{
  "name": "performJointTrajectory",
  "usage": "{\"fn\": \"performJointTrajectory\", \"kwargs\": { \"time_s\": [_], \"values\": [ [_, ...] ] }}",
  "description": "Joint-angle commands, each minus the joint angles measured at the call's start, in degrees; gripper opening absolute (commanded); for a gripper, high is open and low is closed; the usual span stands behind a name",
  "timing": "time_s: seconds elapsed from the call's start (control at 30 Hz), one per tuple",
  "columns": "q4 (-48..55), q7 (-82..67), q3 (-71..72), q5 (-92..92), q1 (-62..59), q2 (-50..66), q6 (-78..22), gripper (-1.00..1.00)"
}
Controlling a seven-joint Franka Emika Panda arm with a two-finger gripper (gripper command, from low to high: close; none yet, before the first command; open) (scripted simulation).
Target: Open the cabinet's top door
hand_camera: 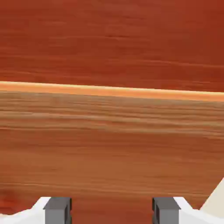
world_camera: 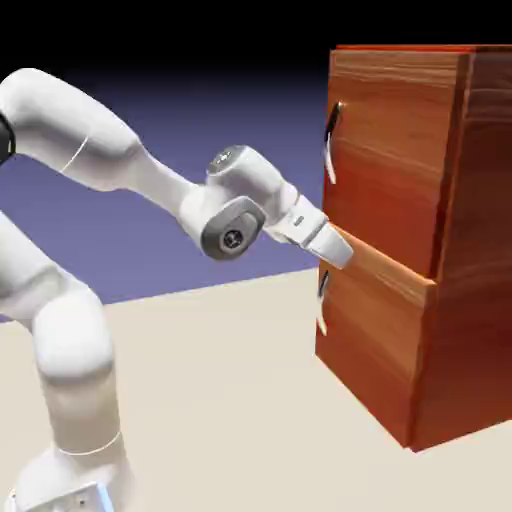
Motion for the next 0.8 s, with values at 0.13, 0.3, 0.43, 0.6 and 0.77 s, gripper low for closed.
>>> {"fn": "performJointTrajectory", "kwargs": {
  "time_s": [0.13, 0.3, 0.43, 0.6, 0.77],
  "values": [
    [2.8, 9.4, 6.1, 12.5, -5.0, -3.1, -0.1, 0.00],
    [5.7, 18.8, 12.1, 24.9, -10.1, -6.2, -0.2, 0.00],
    [7.9, 26.3, 17.0, 34.9, -14.1, -8.6, -0.2, 0.00],
    [10.7, 35.7, 23.1, 47.4, -19.1, -11.7, -0.3, 0.00],
    [13.6, 45.1, 29.1, 59.8, -24.2, -14.8, -0.4, 0.00]
  ]
}}
